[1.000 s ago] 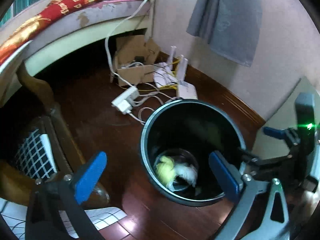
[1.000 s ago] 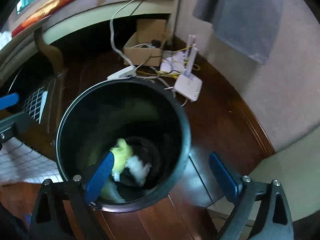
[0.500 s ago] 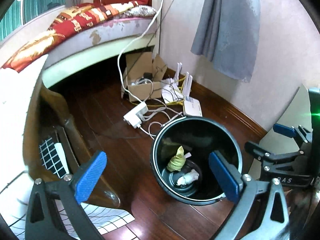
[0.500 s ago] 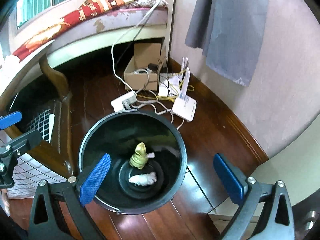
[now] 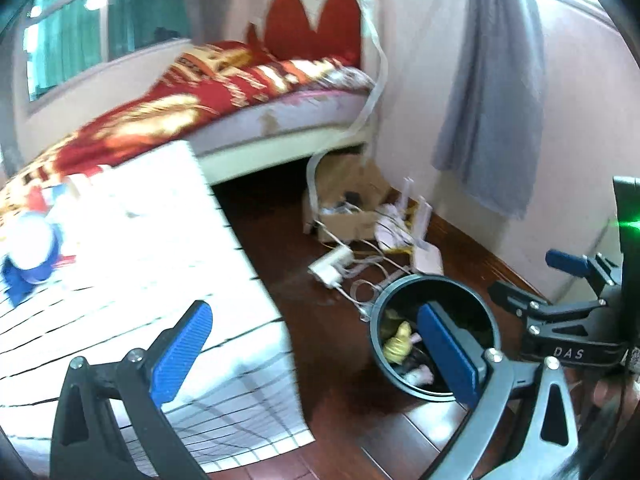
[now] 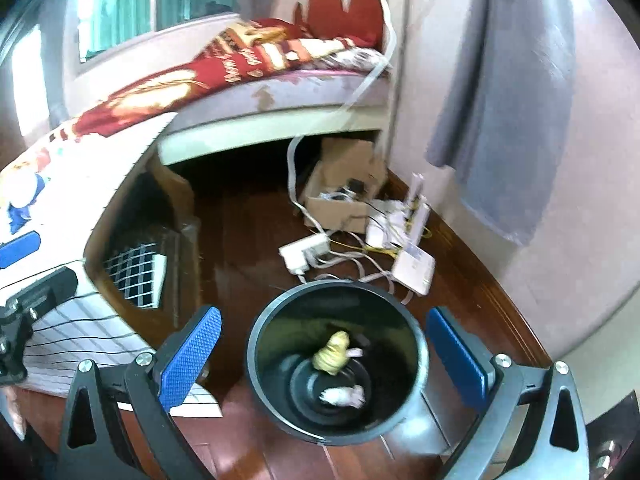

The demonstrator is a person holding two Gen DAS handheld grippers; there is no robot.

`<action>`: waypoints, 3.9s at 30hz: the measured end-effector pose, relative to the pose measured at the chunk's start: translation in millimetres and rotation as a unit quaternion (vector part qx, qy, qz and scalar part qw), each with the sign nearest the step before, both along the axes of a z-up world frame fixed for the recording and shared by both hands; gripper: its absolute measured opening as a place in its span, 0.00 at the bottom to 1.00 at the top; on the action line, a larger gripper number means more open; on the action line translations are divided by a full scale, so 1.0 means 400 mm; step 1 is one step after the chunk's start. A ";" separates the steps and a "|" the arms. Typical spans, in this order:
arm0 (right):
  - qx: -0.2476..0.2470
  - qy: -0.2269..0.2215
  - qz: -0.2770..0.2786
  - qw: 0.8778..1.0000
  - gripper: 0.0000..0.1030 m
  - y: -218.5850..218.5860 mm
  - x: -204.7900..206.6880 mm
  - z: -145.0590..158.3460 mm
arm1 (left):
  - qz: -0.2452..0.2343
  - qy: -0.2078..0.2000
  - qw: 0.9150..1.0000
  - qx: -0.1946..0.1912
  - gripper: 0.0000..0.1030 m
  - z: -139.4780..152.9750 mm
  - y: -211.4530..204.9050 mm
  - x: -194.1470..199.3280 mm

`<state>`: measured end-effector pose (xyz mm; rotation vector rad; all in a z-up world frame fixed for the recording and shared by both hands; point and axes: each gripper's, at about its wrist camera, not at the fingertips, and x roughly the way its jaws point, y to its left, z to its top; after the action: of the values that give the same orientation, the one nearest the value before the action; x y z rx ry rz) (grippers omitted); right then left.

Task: Collect trash
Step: 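Move both tools back from the bin to the table, then grasp the milk carton with the right gripper while the left gripper grasps the blue paper cup, then carry the cup and carton over the bin and open both grippers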

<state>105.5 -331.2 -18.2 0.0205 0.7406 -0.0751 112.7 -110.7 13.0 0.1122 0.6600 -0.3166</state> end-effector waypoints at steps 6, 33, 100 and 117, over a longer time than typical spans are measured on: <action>-0.003 -0.010 0.076 0.997 1.00 0.142 0.016 0.024 | 0.056 -0.020 0.998 -0.006 1.00 0.034 0.144 -0.022; -0.012 -0.009 0.231 0.973 1.00 0.826 0.249 0.098 | 0.283 -0.027 0.959 -0.021 1.00 0.016 0.722 -0.027; 0.013 -0.053 0.222 0.974 0.52 0.657 0.356 0.102 | 0.268 -0.010 0.962 -0.054 0.81 -0.001 0.620 0.237; -0.001 -0.066 0.227 0.972 0.51 0.643 0.228 0.143 | 0.232 -0.039 0.967 -0.100 0.78 0.039 0.663 0.048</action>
<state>196.6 -74.2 39.2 -0.1453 0.5971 0.3585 132.0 154.4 28.4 -0.2209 0.5540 0.0750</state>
